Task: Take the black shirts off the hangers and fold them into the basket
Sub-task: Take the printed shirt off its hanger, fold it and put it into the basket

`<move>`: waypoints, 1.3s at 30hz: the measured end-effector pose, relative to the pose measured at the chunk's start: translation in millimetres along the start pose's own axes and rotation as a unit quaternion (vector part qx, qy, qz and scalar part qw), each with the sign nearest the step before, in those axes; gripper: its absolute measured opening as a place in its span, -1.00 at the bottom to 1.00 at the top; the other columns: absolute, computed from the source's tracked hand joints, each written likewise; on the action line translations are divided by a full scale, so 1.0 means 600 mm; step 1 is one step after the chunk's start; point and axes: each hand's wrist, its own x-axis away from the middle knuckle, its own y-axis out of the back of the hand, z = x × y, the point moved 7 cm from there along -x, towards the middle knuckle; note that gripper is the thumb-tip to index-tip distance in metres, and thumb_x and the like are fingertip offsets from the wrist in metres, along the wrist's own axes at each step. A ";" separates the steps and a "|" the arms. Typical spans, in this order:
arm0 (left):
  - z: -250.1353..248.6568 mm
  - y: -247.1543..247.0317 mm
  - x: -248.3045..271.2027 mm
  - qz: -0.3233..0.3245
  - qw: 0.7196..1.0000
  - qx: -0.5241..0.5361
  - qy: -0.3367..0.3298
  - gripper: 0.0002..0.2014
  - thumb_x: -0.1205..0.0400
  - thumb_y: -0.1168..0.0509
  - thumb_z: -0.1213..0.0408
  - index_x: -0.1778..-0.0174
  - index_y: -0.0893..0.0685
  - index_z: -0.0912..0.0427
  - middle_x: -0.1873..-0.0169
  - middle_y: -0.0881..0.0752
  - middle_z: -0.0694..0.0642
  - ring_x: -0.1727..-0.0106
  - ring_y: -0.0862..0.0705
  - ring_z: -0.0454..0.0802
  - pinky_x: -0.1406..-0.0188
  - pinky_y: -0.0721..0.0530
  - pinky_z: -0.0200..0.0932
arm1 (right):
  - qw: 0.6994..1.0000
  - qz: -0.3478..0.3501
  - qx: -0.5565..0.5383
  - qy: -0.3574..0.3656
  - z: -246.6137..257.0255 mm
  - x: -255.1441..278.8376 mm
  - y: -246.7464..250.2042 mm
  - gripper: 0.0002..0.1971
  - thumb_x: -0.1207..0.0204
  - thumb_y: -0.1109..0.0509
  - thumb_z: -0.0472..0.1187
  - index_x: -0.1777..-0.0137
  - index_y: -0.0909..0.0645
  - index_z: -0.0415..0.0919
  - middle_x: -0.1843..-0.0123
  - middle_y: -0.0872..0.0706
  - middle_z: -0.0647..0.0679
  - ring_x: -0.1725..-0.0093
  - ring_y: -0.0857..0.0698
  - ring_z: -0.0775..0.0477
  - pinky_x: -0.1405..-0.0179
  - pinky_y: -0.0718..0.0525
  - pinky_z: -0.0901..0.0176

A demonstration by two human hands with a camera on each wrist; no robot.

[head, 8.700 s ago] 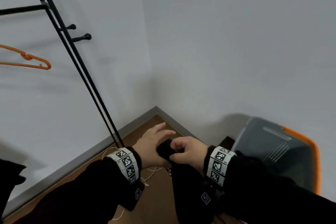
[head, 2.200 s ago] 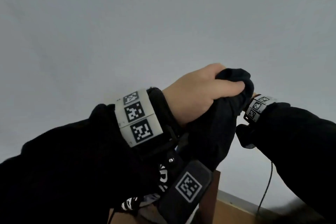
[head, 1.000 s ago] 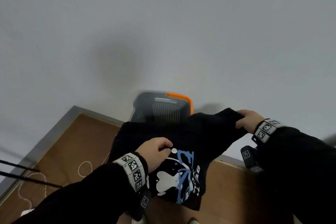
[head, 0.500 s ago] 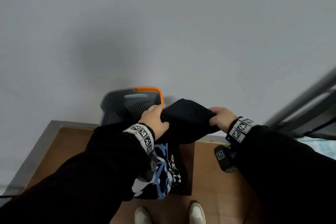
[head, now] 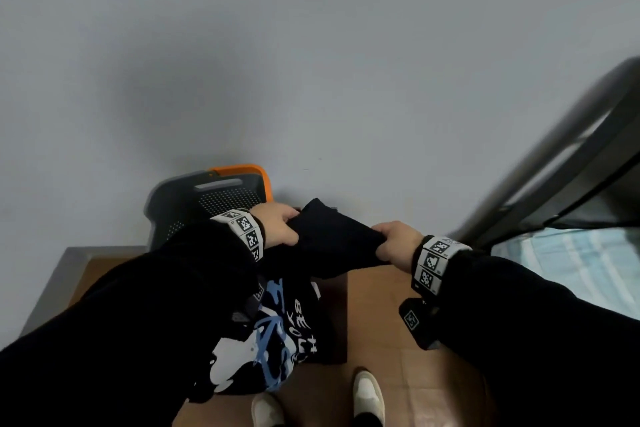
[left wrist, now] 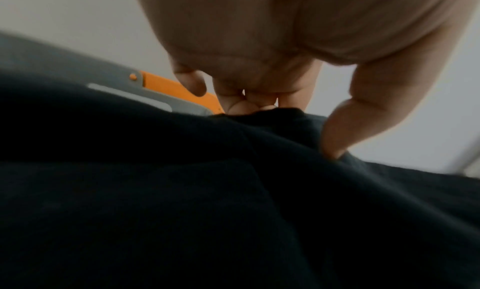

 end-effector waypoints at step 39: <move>0.368 -0.056 0.240 -0.347 0.831 0.412 0.138 -0.86 -0.68 -0.31 0.27 -0.11 -0.71 0.05 0.04 -0.72 -0.10 -0.09 -0.68 -0.05 -0.11 -0.51 -0.21 | 0.990 0.083 -0.063 -0.097 0.091 -0.051 -0.244 -0.46 -0.69 -0.11 0.26 -0.52 -0.37 -0.05 -0.19 -0.69 -0.18 -0.14 -0.70 -0.25 0.11 -0.71 0.04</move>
